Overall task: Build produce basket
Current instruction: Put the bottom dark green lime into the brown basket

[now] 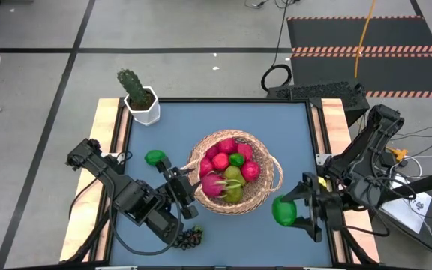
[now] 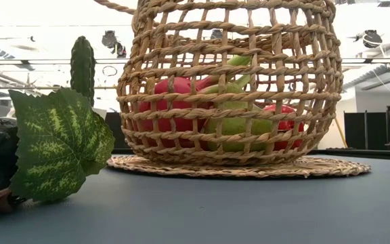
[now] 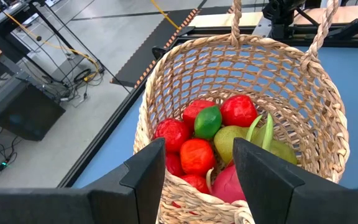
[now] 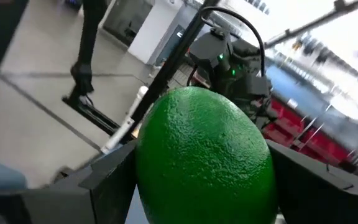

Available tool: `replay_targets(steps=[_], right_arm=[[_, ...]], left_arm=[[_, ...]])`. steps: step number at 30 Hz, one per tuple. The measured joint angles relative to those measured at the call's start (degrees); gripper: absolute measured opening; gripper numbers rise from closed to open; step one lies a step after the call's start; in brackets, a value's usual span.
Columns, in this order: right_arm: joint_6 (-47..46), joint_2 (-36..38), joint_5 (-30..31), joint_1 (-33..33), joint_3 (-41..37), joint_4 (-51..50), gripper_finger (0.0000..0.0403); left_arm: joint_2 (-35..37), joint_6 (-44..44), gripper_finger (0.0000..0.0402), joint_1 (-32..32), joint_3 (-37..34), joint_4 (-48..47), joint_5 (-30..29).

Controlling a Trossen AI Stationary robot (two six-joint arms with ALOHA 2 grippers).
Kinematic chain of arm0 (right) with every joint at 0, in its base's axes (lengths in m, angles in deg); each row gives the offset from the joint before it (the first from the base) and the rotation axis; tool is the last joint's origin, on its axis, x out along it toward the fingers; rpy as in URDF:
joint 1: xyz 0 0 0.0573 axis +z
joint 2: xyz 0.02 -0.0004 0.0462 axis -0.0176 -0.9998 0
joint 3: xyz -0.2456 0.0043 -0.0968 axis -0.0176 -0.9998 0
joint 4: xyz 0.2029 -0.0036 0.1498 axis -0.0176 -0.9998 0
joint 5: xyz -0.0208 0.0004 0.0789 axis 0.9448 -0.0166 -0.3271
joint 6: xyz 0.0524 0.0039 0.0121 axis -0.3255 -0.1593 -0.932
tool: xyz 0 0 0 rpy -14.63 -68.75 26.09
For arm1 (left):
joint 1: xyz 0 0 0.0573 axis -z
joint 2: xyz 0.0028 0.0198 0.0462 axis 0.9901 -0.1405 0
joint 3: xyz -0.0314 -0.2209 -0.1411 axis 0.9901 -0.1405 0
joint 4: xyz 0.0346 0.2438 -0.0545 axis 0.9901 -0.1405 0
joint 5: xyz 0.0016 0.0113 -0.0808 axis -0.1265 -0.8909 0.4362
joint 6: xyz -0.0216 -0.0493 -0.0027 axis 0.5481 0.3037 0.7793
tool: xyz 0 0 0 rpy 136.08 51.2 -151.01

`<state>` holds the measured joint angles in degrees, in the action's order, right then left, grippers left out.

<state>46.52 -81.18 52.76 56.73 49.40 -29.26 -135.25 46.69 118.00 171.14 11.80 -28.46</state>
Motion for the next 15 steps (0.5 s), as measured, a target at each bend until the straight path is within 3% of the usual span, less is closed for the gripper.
replay_targets(steps=[15], right_arm=[[-24.8, 0.0, 0.0, 0.0, 0.0, 0.0, 0.0309]], left_arm=[[0.0, 0.0, 0.0189, 0.0, 0.0, 0.0, 0.0]])
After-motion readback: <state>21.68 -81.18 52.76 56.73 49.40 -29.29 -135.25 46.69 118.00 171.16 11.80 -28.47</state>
